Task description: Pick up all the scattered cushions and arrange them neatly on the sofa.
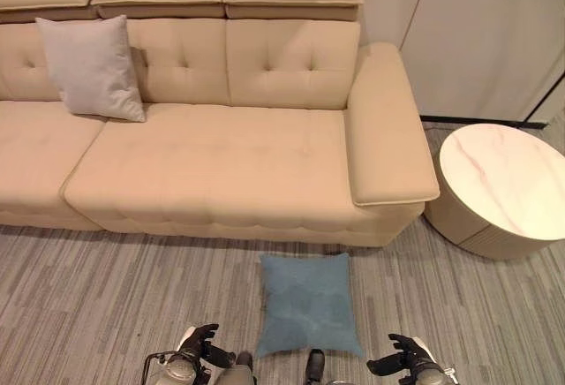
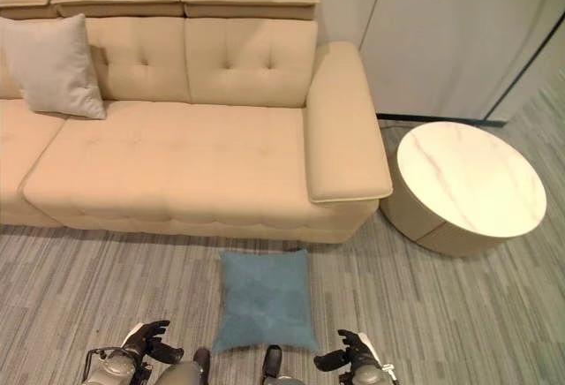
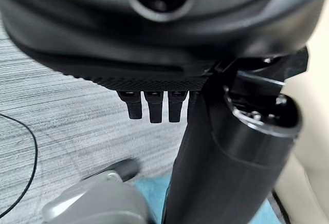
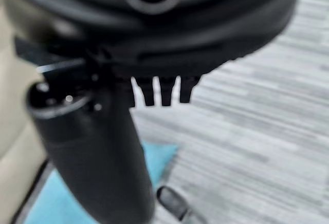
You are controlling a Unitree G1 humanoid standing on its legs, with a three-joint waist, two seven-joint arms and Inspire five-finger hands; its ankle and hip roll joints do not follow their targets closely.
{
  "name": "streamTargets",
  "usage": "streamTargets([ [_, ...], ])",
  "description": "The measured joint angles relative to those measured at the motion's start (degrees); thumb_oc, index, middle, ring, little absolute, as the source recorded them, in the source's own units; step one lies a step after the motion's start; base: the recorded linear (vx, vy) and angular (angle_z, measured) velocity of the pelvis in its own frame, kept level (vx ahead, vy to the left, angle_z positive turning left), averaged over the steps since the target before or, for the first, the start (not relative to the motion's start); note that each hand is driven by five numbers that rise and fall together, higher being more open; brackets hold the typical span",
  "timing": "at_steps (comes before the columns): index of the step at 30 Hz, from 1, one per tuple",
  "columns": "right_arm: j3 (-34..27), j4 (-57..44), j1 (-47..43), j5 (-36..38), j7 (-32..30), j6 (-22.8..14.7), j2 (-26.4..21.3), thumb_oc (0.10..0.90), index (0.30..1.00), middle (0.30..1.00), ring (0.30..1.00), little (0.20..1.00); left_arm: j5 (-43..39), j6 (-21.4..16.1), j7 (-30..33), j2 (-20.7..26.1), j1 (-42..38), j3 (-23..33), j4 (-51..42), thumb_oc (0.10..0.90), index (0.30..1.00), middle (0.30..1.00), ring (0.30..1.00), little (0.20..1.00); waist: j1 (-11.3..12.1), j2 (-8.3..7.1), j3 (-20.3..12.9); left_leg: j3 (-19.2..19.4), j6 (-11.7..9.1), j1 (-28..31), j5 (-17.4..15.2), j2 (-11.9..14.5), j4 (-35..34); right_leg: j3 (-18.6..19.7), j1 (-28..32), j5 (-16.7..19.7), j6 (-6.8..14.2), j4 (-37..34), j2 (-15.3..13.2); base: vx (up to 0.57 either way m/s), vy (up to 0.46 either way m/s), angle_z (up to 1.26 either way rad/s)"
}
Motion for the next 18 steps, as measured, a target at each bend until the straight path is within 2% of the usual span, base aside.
streamTargets([
  [2,0.03,-0.11,-0.23,-0.01,-0.11,-0.20,-0.18,0.800,0.900,0.900,0.900,0.900,-0.11,0.08,0.01,-0.04,0.46,-0.01,0.07,0.800,0.900,0.900,0.900,0.900,-0.22,0.66,-0.12,0.05,0.33,0.81,1.84,0.49,-1.62,1.11,0.15,0.28,0.40,0.02,1.33,0.06,0.061,-0.70],
  [3,0.02,-0.05,0.08,0.00,-0.25,-0.19,-0.54,0.800,0.900,0.900,0.900,0.900,0.00,0.07,-0.08,-0.17,0.59,-0.04,0.12,0.800,0.900,0.900,0.900,0.900,-0.37,1.77,-0.16,0.29,1.27,1.69,4.03,1.15,-1.82,1.91,0.49,0.14,0.64,0.04,2.85,-0.01,0.067,-0.41],
  [4,0.03,-0.01,0.19,0.07,-0.60,-0.09,-0.16,0.800,0.900,0.900,0.900,0.900,0.00,0.08,-0.06,0.20,0.02,0.00,0.24,0.800,0.900,0.900,0.900,0.900,-0.40,1.10,0.15,0.68,2.25,2.03,3.91,0.88,-2.19,2.12,0.55,0.04,0.88,0.06,2.56,-0.06,0.056,-0.32],
  [6,0.08,-0.07,0.33,0.19,-0.53,-0.10,0.02,0.800,0.900,0.900,0.900,0.900,-0.03,-0.02,0.02,0.80,-0.89,0.02,0.02,0.800,0.900,0.900,0.900,0.900,-0.27,0.16,0.16,0.86,2.76,1.54,3.82,0.10,-2.56,2.25,-0.87,-0.51,1.71,1.31,1.57,-0.12,0.043,-0.07],
  [9,0.19,-0.12,-1.93,0.84,-0.53,-0.29,0.08,0.800,0.900,0.900,0.900,0.900,-1.13,-0.02,0.25,2.03,-3.66,0.14,0.00,0.800,0.900,0.900,0.900,0.900,0.50,-0.04,1.33,1.30,2.83,-1.31,3.79,-0.87,-1.48,2.24,-5.96,-2.39,3.34,6.49,0.10,-0.14,0.045,-0.07],
  [10,0.13,-0.20,-5.22,1.88,-0.58,-0.38,0.08,0.800,0.900,0.900,0.900,0.900,-2.29,-0.02,0.47,3.08,-5.42,1.04,-0.03,0.800,0.900,0.900,0.900,0.900,1.09,-0.12,3.43,1.64,2.84,-2.44,3.77,-1.30,-0.44,2.44,-8.14,-3.61,3.63,9.53,-0.73,-0.13,0.054,-0.10],
  [15,-0.15,-1.70,-11.56,3.33,-1.30,-2.11,-0.09,0.800,0.900,0.900,0.900,0.900,-5.43,-0.55,1.80,5.08,-6.86,2.28,-1.41,0.800,0.900,0.900,0.900,0.900,1.70,0.12,6.53,1.98,4.32,-6.23,2.74,-1.55,1.63,3.18,-14.07,-5.80,3.75,15.72,-1.45,-0.15,0.041,-0.04],
  [17,-0.64,-2.30,-15.03,4.80,-2.52,-2.84,-0.28,0.800,0.900,0.900,0.900,0.900,-9.84,-1.47,3.05,5.39,-8.40,2.51,-3.42,0.800,0.900,0.900,0.900,0.900,2.62,-0.29,8.22,2.50,4.84,-11.98,1.85,-2.19,5.91,3.70,-21.40,-8.27,3.48,22.97,-2.68,-0.11,0.007,0.01],
  [18,-1.20,-2.27,-16.34,5.30,-3.00,-2.87,-0.41,0.800,0.900,0.900,0.900,0.900,-10.79,-1.51,3.29,5.29,-9.19,2.55,-3.98,0.800,0.900,0.900,0.900,0.900,2.81,-0.21,9.31,2.51,5.03,-13.64,1.68,-2.41,7.22,3.70,-23.25,-8.77,3.51,25.16,-3.04,-0.09,-0.027,0.08],
])
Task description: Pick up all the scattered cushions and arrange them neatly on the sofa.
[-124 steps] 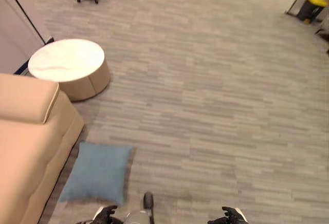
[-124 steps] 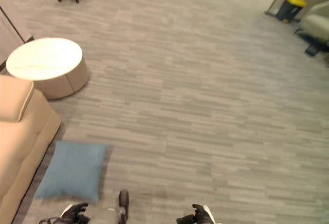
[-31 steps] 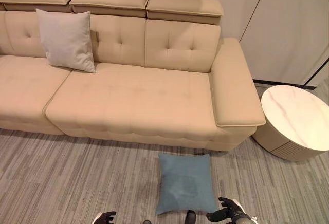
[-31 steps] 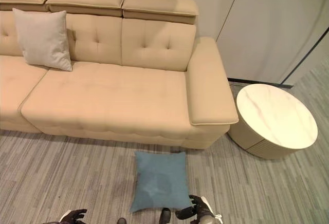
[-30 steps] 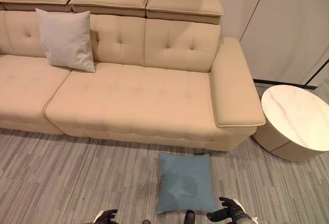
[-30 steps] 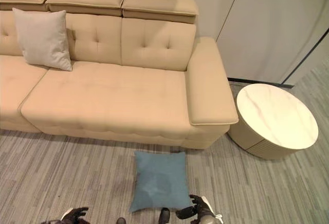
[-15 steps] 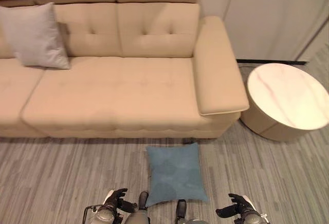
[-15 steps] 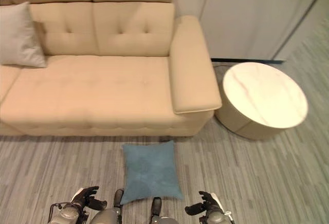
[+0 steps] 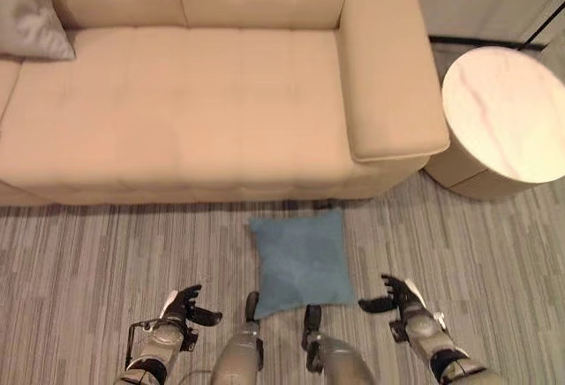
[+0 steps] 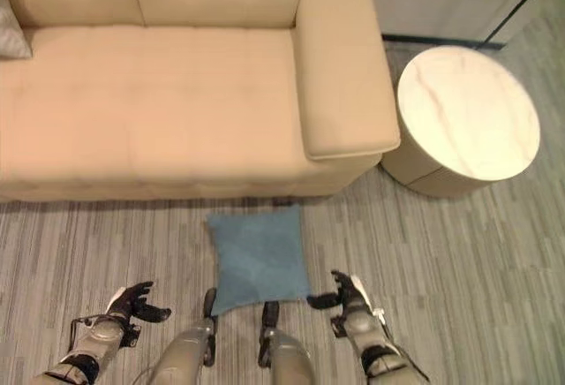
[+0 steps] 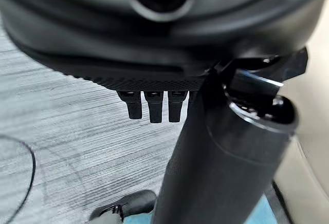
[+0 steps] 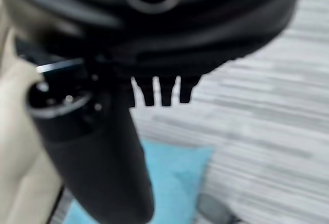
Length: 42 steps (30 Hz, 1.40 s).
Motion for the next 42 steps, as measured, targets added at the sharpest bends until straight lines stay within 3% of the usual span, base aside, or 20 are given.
streamTargets([
  [1,-0.01,0.06,-3.21,1.54,-0.44,0.36,0.02,0.800,0.900,0.900,0.900,0.900,-2.61,-0.79,0.87,-0.31,-2.24,0.34,-0.45,0.800,0.900,0.900,0.900,0.900,0.37,-0.02,2.73,0.10,0.25,-2.83,-0.18,-0.15,2.63,0.03,-3.05,-0.67,-0.20,3.33,-0.60,-0.14,-0.036,0.13],
  [4,0.20,-0.21,-6.56,3.31,-2.16,0.13,-0.26,0.800,0.900,0.900,0.900,0.900,-7.43,-1.65,2.32,-0.40,-6.15,-0.38,-1.47,0.800,0.900,0.900,0.900,0.900,0.32,-0.26,3.76,0.06,0.15,-10.69,-1.47,-0.29,8.08,0.01,-11.00,-2.27,-0.80,8.91,-1.49,-0.08,-0.033,0.08],
  [6,0.16,-0.03,-11.10,3.94,-2.94,0.45,-0.55,0.800,0.900,0.900,0.900,0.900,-9.65,-2.20,3.13,-0.39,-9.49,0.57,-2.36,0.800,0.900,0.900,0.900,0.900,0.26,-0.10,6.63,-0.10,0.13,-14.46,-1.61,-0.06,10.67,-0.03,-14.60,-2.11,-1.43,11.57,-1.45,-0.17,-0.063,0.03],
  [7,1.18,-0.12,-14.50,5.02,-4.14,0.44,-1.68,0.800,0.900,0.900,0.900,0.900,-12.26,-2.96,4.41,-0.37,-13.11,-0.27,-3.04,0.800,0.900,0.900,0.900,0.900,-0.06,-0.21,6.71,-0.15,-0.01,-20.67,-2.28,0.24,14.26,0.12,-20.79,-2.98,-1.92,15.02,-1.64,-0.16,-0.076,0.00],
  [11,3.30,0.10,-21.30,6.12,-5.75,0.41,-5.26,0.800,0.900,0.900,0.900,0.900,-15.34,-3.73,5.74,-0.05,-19.04,-0.86,-4.81,0.800,0.900,0.900,0.900,0.900,-0.48,0.00,7.13,-0.01,-0.40,-31.05,-2.96,1.12,21.30,0.11,-30.88,-3.29,-2.84,20.93,-1.70,-0.10,-0.040,-0.04],
  [13,3.62,-0.08,-27.87,7.20,-7.47,0.12,-8.83,0.800,0.900,0.900,0.900,0.900,-16.98,-4.66,6.59,1.37,-23.95,-1.06,-6.08,0.800,0.900,0.900,0.900,0.900,-1.04,0.02,7.14,-0.28,-0.35,-41.68,-3.88,1.31,28.04,0.22,-41.22,-4.00,-3.94,27.29,-1.98,0.00,0.000,0.00],
  [16,3.35,-0.35,-33.54,8.74,-9.14,0.07,-11.15,0.800,0.900,0.900,0.900,0.900,-18.92,-4.68,7.34,2.95,-28.29,-1.02,-6.20,0.800,0.900,0.900,0.900,0.900,-1.47,0.08,9.48,-0.58,-0.65,-49.38,-6.57,1.80,37.10,0.36,-48.51,-6.09,-5.13,35.22,-2.29,0.05,0.001,-0.02],
  [18,3.50,-0.04,-34.88,10.13,-9.33,-0.28,-12.38,0.800,0.900,0.900,0.900,0.900,-19.51,-4.66,7.96,3.56,-29.00,-2.49,-6.61,0.800,0.900,0.900,0.900,0.900,-1.22,0.18,9.53,-0.63,-0.13,-53.93,-9.40,2.31,43.20,0.95,-52.89,-8.42,-5.62,40.80,-2.32,0.08,-0.001,-0.08],
  [21,4.97,0.07,-35.25,12.87,-10.03,-0.46,-12.82,0.800,0.900,0.900,0.900,0.900,-20.65,-4.62,8.64,3.84,-29.05,-3.50,-7.11,0.800,0.900,0.900,0.900,0.900,-1.27,0.42,9.16,-0.87,0.24,-59.27,-11.13,2.69,50.55,1.51,-58.17,-10.03,-5.96,47.32,-2.43,0.13,0.000,-0.06],
  [22,5.84,-0.09,-35.21,14.86,-9.91,-0.52,-13.25,0.800,0.900,0.900,0.900,0.900,-20.66,-4.64,9.13,4.51,-28.99,-4.46,-7.73,0.800,0.900,0.900,0.900,0.900,-0.75,0.75,9.13,-1.25,0.44,-64.06,-14.30,3.27,57.38,1.62,-62.63,-12.63,-7.04,53.47,-2.50,0.17,-0.023,-0.10],
  [24,8.25,0.24,-35.43,17.38,-9.66,-0.05,-13.87,0.800,0.900,0.900,0.900,0.900,-21.16,-4.45,9.42,4.81,-31.29,-5.23,-7.34,0.800,0.900,0.900,0.900,0.900,-0.30,0.95,9.26,-1.74,0.50,-69.77,-15.25,3.58,62.81,1.52,-68.06,-12.81,-7.37,58.32,-2.62,0.11,-0.015,-0.12],
  [30,12.17,-0.78,-35.66,20.60,-8.27,0.24,-12.95,0.800,0.900,0.900,0.900,0.900,-22.18,-4.24,9.83,4.88,-32.55,-5.67,-7.90,0.800,0.900,0.900,0.900,0.900,-0.35,0.92,10.87,-1.75,0.53,-71.38,-17.13,4.33,67.40,1.80,-69.60,-14.33,-7.30,62.20,-2.59,0.06,-0.005,-0.07],
  [33,14.90,-4.46,-36.09,26.57,-7.46,0.17,-11.12,0.800,0.900,0.900,0.900,0.900,-24.00,-4.18,11.16,5.56,-32.43,-7.45,-11.11,0.800,0.900,0.900,0.900,0.900,-1.20,-0.10,11.45,-1.08,1.06,-71.37,-18.98,4.46,70.94,3.05,-70.26,-15.63,-7.25,65.83,-2.45,0.06,0.012,-0.04],
  [42,16.13,-5.12,-36.45,40.33,-7.61,-1.64,-4.44,0.800,0.900,0.900,0.900,0.900,-31.08,-4.13,14.28,4.68,-32.85,-8.96,-11.02,0.800,0.900,0.900,0.900,0.900,-1.77,-0.70,11.63,-0.33,1.81,-70.84,-19.60,4.44,72.25,4.01,-69.92,-15.75,-6.97,66.84,-2.43,0.03,0.016,-0.02],
])
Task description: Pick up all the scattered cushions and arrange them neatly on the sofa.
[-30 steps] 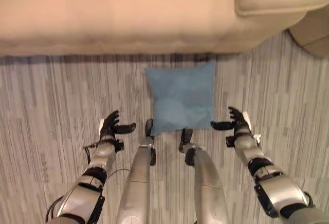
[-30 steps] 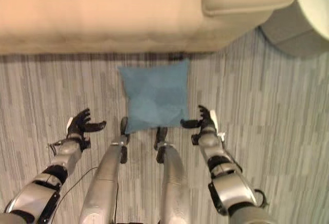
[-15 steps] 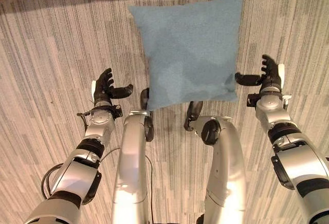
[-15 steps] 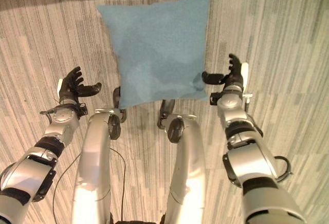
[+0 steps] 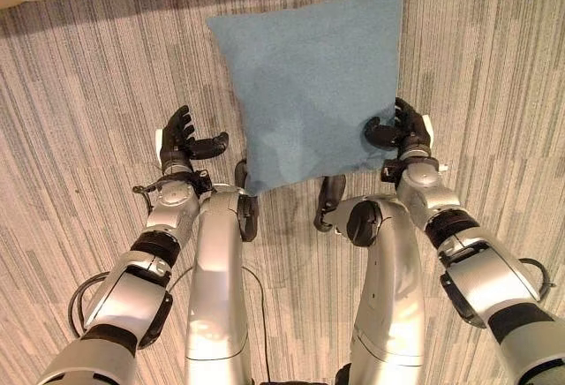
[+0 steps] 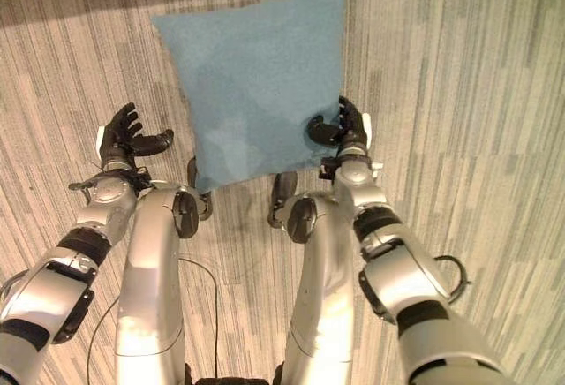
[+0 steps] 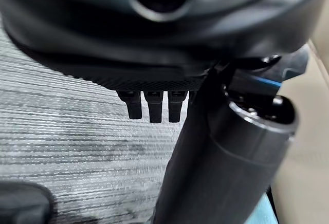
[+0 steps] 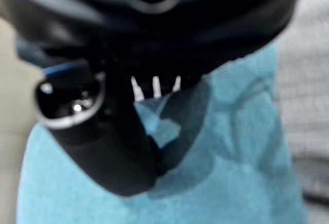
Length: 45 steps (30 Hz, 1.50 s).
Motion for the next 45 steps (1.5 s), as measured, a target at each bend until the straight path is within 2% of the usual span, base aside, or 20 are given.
streamTargets([
  [3,0.25,0.00,0.00,3.95,-0.15,-2.04,0.94,0.800,0.900,0.900,0.900,0.900,-3.14,-0.49,-0.04,0.09,-0.13,-0.56,0.29,0.800,0.900,0.900,0.900,0.900,-0.09,-0.56,-0.06,0.80,0.32,0.53,-0.15,-0.09,-0.04,1.02,0.11,0.26,0.95,-0.15,0.10,0.00,0.039,-0.05],
  [4,0.34,-0.03,0.00,4.47,-0.15,-2.18,0.99,0.590,0.585,0.585,0.585,0.585,-3.26,-0.60,-0.02,0.09,-0.20,-0.56,0.29,0.800,0.900,0.900,0.900,0.900,-0.14,-0.58,-0.05,0.90,0.36,0.54,-0.15,-0.11,-0.03,1.13,0.12,0.33,1.06,-0.22,0.10,0.00,0.047,-0.03],
  [6,0.33,-0.09,-0.01,6.04,-0.21,-3.05,1.44,0.417,0.326,0.326,0.326,0.326,-5.35,-1.14,-0.15,0.09,-0.36,-0.54,0.29,0.800,0.900,0.900,0.900,0.900,-0.18,-0.69,-0.08,1.05,0.48,0.63,-0.16,-0.17,-0.26,1.40,0.17,0.59,1.47,-0.66,0.32,0.00,0.031,-0.07],
  [7,0.35,-0.11,0.02,6.34,-0.26,-3.54,1.89,0.400,0.300,0.300,0.300,0.300,-6.86,-1.78,-0.22,0.12,-0.28,-0.53,0.40,0.800,0.900,0.900,0.900,0.900,-0.21,-0.81,-0.08,1.09,0.64,0.73,-0.27,-0.15,-0.21,1.65,0.23,0.70,1.65,-0.76,0.68,-0.01,0.032,-0.11],
  [8,0.39,-0.52,0.02,6.58,-0.44,-3.73,2.06,0.400,0.300,0.300,0.300,0.300,-8.74,-2.39,-0.32,0.16,-0.31,-0.54,0.48,0.800,0.900,0.900,0.900,0.900,-0.33,-1.04,-0.06,1.34,0.79,0.85,-0.36,-0.15,-0.17,2.04,0.25,0.93,1.58,-0.88,0.92,-0.01,0.046,-0.11],
  [9,0.46,-1.68,0.13,7.37,-1.01,-3.74,2.06,0.400,0.300,0.300,0.300,0.300,-10.61,-2.83,-0.33,0.18,-0.35,-0.39,0.47,0.682,0.724,0.724,0.724,0.724,-0.45,-1.06,-0.05,1.35,0.90,0.89,-0.42,-0.22,-0.18,2.13,0.33,1.11,1.74,-1.04,1.01,0.00,0.041,-0.08],
  [10,0.42,-2.89,0.42,7.63,-1.24,-4.06,2.13,0.400,0.300,0.300,0.300,0.300,-12.42,-3.24,-0.37,0.16,-0.54,-0.07,0.31,0.601,0.601,0.601,0.601,0.601,-0.69,-1.12,-0.04,1.51,1.03,1.01,-0.50,-0.15,-0.14,2.23,0.48,1.28,2.03,-1.07,1.00,0.00,0.046,-0.04],
  [11,0.41,-3.96,0.48,7.75,-1.29,-4.32,2.32,0.400,0.300,0.300,0.300,0.300,-13.26,-3.47,0.16,0.10,-0.98,-0.26,-0.05,0.607,0.611,0.611,0.611,0.611,-1.13,-1.16,-0.03,1.68,1.18,1.13,-0.58,-0.06,-0.04,2.34,0.68,1.39,2.27,-1.13,1.02,0.01,0.041,-0.07],
  [12,0.42,-5.13,0.53,7.95,-1.29,-4.52,2.35,0.400,0.300,0.300,0.300,0.300,-13.12,-3.51,-0.33,0.39,-1.35,-0.59,-0.35,0.725,0.787,0.787,0.787,0.787,-1.38,-1.21,-0.04,1.64,1.34,1.23,-0.67,-0.08,0.06,2.34,0.84,1.45,2.34,-1.28,1.07,0.01,0.029,-0.07],
  [13,0.30,-6.81,0.98,8.04,-1.28,-5.04,2.35,0.400,0.300,0.300,0.300,0.300,-13.21,-3.48,-1.05,0.46,-2.26,-0.71,-0.65,0.800,0.900,0.900,0.900,0.900,-1.64,-1.21,-0.04,1.75,1.59,1.46,-0.83,0.02,0.17,2.44,1.08,1.49,2.42,-1.29,1.11,0.00,0.022,-0.08],
  [19,0.88,-11.83,0.27,7.43,-1.17,-7.82,5.85,0.400,0.300,0.300,0.300,0.300,-14.19,-6.12,1.62,-7.72,-9.03,-0.97,-3.22,0.800,0.900,0.900,0.900,0.900,-4.53,-1.53,-0.05,3.54,2.45,2.04,-1.26,1.52,0.36,3.63,1.26,1.98,3.26,-2.15,1.86,-0.03,0.020,-0.11],
  [25,0.32,-12.17,0.16,5.68,-1.24,-7.75,3.67,0.400,0.300,0.300,0.300,0.300,-14.12,-6.66,1.50,-7.44,-8.82,0.41,-3.27,0.800,0.900,0.900,0.900,0.900,-4.14,-1.53,-0.05,3.55,1.56,2.70,-0.33,0.64,-2.88,3.45,1.67,2.94,3.41,-4.79,1.77,-0.10,0.019,0.03],
  [27,-0.37,-15.29,-0.26,2.22,-1.24,-7.41,3.08,0.400,0.300,0.300,0.300,0.300,-12.50,-6.18,1.41,-7.50,-8.99,2.96,-3.63,0.800,0.900,0.900,0.900,0.900,-3.87,-1.43,-0.26,2.09,0.58,6.73,5.51,-0.54,-16.31,0.49,6.76,7.20,2.71,-17.32,0.95,-0.15,-0.029,0.26],
  [31,-1.62,-15.60,-0.52,0.45,-1.28,-5.87,2.96,0.400,0.300,0.300,0.300,0.300,-11.05,-4.33,0.92,-7.67,-7.32,5.63,-6.24,0.800,0.900,0.900,0.900,0.900,-2.89,-1.25,-1.05,-0.02,-1.38,14.69,12.38,-2.52,-31.84,-2.02,15.02,11.89,2.41,-31.08,0.76,-0.12,-0.031,0.22],
  [33,-2.62,-16.42,0.91,-0.77,-1.14,-5.40,3.14,0.400,0.300,0.300,0.300,0.300,-9.97,-4.12,0.12,-7.67,-4.42,5.32,-8.22,0.800,0.900,0.900,0.900,0.900,-2.42,-1.23,-1.84,-0.83,-1.93,19.25,13.90,-3.25,-36.74,-3.39,19.53,12.20,2.22,-34.94,0.08,-0.12,-0.005,0.31],
  [34,-3.73,-17.90,2.54,-1.81,-1.13,-4.88,3.10,0.400,0.300,0.300,0.300,0.300,-9.33,-4.15,-1.26,-8.07,-1.40,5.12,-10.72,0.800,0.900,0.900,0.900,0.900,-1.61,-1.19,-2.60,-1.35,-2.43,23.88,15.24,-3.81,-41.36,-4.04,23.81,12.59,2.11,-38.35,-0.04,-0.12,-0.009,0.28],
  [35,-3.75,-18.30,4.91,-2.49,-0.99,-4.87,3.31,0.400,0.300,0.300,0.300,0.300,-8.68,-4.35,-1.61,-8.78,1.56,4.67,-11.68,0.800,0.900,0.900,0.900,0.900,-1.27,-1.03,-7.07,-1.83,-2.43,22.29,15.19,-4.00,-42.07,-4.23,22.39,12.32,2.33,-38.76,0.02,-0.10,-0.017,0.23],
  [36,-4.52,-19.66,7.01,-3.78,-0.81,-4.60,3.36,0.400,0.300,0.300,0.300,0.300,-8.22,-4.28,-2.50,-9.39,4.12,4.82,-13.41,0.800,0.900,0.900,0.900,0.900,-0.98,-0.93,-9.88,-1.95,-2.54,21.90,15.27,-4.28,-43.43,-4.45,21.80,12.05,2.55,-39.31,-0.25,-0.05,-0.016,0.16],
  [41,-5.52,-23.28,11.37,-8.28,0.21,-3.49,2.39,0.400,0.300,0.300,0.300,0.300,-6.22,-4.13,-5.85,-11.02,8.75,4.98,-17.95,0.800,0.900,0.900,0.900,0.900,0.25,-0.71,-9.97,-3.47,-3.16,28.05,17.34,-5.04,-49.14,-6.64,28.33,12.69,2.79,-43.75,-0.82,-0.04,-0.023,0.14],
  [45,-7.51,-28.66,21.75,-13.06,2.11,-1.92,2.11,0.400,0.300,0.300,0.300,0.300,-5.15,-4.11,-7.74,-11.76,17.80,8.54,-19.22,0.800,0.900,0.900,0.900,0.900,1.43,-0.74,-9.79,-4.62,-3.71,39.83,19.02,-5.62,-56.66,-8.22,39.79,12.64,2.88,-49.20,-1.13,0.01,-0.033,0.19],
])
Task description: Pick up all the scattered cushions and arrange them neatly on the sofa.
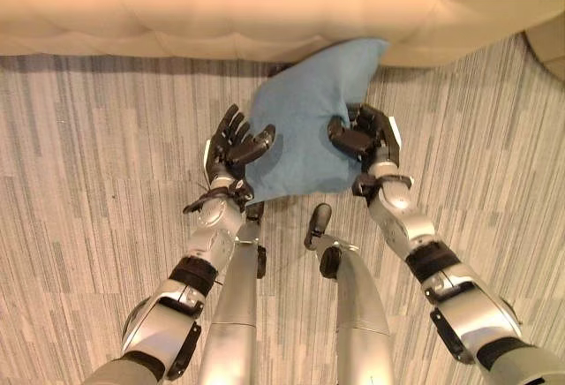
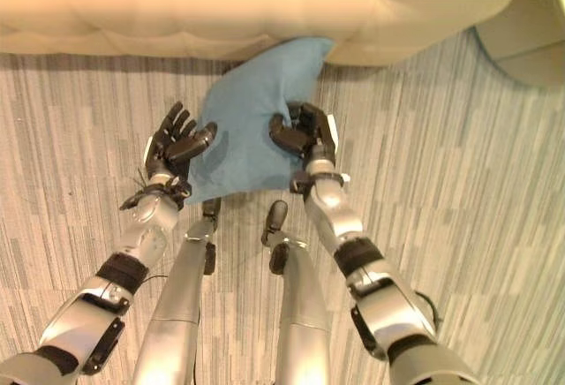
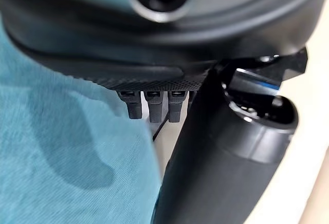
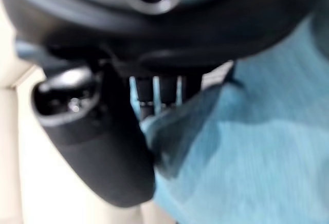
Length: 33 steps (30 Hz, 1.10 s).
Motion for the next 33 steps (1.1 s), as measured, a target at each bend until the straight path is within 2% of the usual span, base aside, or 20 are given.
streamTargets([
  [1,-0.02,-1.34,3.37,-1.45,0.51,0.07,-0.11,0.400,0.300,0.300,0.300,0.300,0.02,-0.14,-0.40,-0.30,3.68,1.09,-0.06,0.800,0.900,0.900,0.900,0.900,0.13,0.04,-0.10,-0.59,-0.01,4.70,0.09,-0.03,-2.56,-0.76,4.68,-0.31,0.52,-1.95,0.06,0.07,-0.042,0.19],
  [4,-3.97,-7.88,9.86,-5.87,1.74,0.58,-1.41,0.400,0.300,0.300,0.300,0.300,0.07,0.03,-2.34,-0.54,11.36,5.27,-2.15,0.800,0.900,0.900,0.900,0.900,0.57,0.05,-0.21,-1.15,-0.06,12.16,1.36,-0.20,-8.22,-1.82,11.52,-0.31,0.88,-5.17,-0.03,0.12,-0.018,0.17],
  [6,-4.51,-7.81,13.77,-8.15,2.22,1.54,-1.62,0.400,0.300,0.300,0.300,0.300,0.07,1.06,-2.59,-1.44,16.58,5.64,-1.92,0.800,0.900,0.900,0.900,0.900,0.51,-0.08,-0.23,-2.13,-0.01,20.58,2.21,-0.19,-12.05,-2.98,20.02,-0.36,1.03,-8.71,0.37,0.02,0.022,0.20],
  [7,-4.81,-7.83,16.71,-8.99,3.33,1.51,-2.51,0.400,0.300,0.300,0.300,0.300,0.29,1.12,-3.31,-0.94,20.55,4.97,-1.54,0.800,0.900,0.900,0.900,0.900,0.73,-0.18,-4.50,-2.40,0.23,21.26,1.71,-0.33,-12.82,-3.34,21.00,-0.99,1.80,-9.69,0.27,0.10,0.023,0.19],
  [9,-5.43,-7.91,17.66,-9.30,4.09,1.50,-2.73,0.400,0.300,0.300,0.300,0.300,1.15,1.16,-4.18,-1.06,21.48,4.47,-1.74,0.800,0.900,0.900,0.900,0.900,0.68,-0.14,-5.64,-2.61,0.25,21.69,1.73,-0.43,-12.91,-3.70,21.77,-0.98,1.82,-9.91,0.22,0.14,0.003,0.11],
  [13,-5.98,-7.60,21.85,-11.69,6.65,3.61,-2.70,0.400,0.300,0.300,0.300,0.300,2.69,3.23,-6.82,-1.69,25.46,4.62,-1.26,0.800,0.900,0.900,0.900,0.900,1.06,-0.11,-5.82,-3.12,0.62,32.72,2.09,-0.04,-18.06,-4.84,33.68,0.09,2.77,-17.07,1.31,0.15,0.025,0.02],
  [15,-6.10,-7.61,22.69,-13.39,7.76,4.04,-2.96,0.400,0.300,0.300,0.300,0.300,3.89,3.63,-7.42,-1.69,27.31,4.77,-1.06,0.800,0.900,0.900,0.900,0.900,0.84,0.54,-6.68,-2.92,0.57,37.55,2.52,0.46,-21.83,-4.84,38.58,1.34,3.56,-21.52,2.27,0.15,0.028,-0.09],
  [18,-6.19,-9.35,22.91,-14.95,8.71,4.92,-4.78,0.400,0.300,0.300,0.300,0.300,4.73,4.24,-7.81,-2.02,29.69,5.47,-0.99,0.800,0.900,0.900,0.900,0.900,0.70,1.38,-8.86,-2.33,0.93,40.44,3.11,0.85,-24.81,-4.67,42.04,3.31,4.06,-26.12,3.22,0.13,0.037,-0.11],
  [25,-6.25,-16.70,22.68,-17.20,11.68,5.12,-11.56,0.400,0.300,0.300,0.300,0.300,6.20,5.89,-8.71,-2.62,31.97,6.85,-1.01,0.800,0.900,0.900,0.900,0.900,1.38,1.44,-9.02,-0.24,1.18,47.89,3.36,1.08,-29.47,-3.45,51.34,7.56,5.24,-37.12,4.73,0.10,0.035,-0.16],
  [30,-6.40,-18.88,22.48,-16.92,12.74,5.78,-13.50,0.400,0.300,0.300,0.300,0.300,5.89,5.91,-8.84,-4.45,32.92,8.73,-1.06,0.800,0.900,0.900,0.900,0.900,2.12,0.32,-9.58,1.30,1.18,52.38,3.35,1.10,-31.12,-2.08,56.68,9.99,6.32,-42.42,5.26,0.09,0.022,-0.19],
  [33,-6.55,-21.71,22.46,-14.52,12.83,5.78,-13.52,0.400,0.300,0.300,0.300,0.300,4.23,5.92,-8.81,-5.67,33.33,9.67,-1.04,0.800,0.900,0.900,0.900,0.900,2.03,-0.37,-9.92,1.34,1.18,53.82,3.34,1.26,-31.13,-1.97,58.04,10.23,6.34,-42.73,5.50,0.04,0.014,-0.11],
])
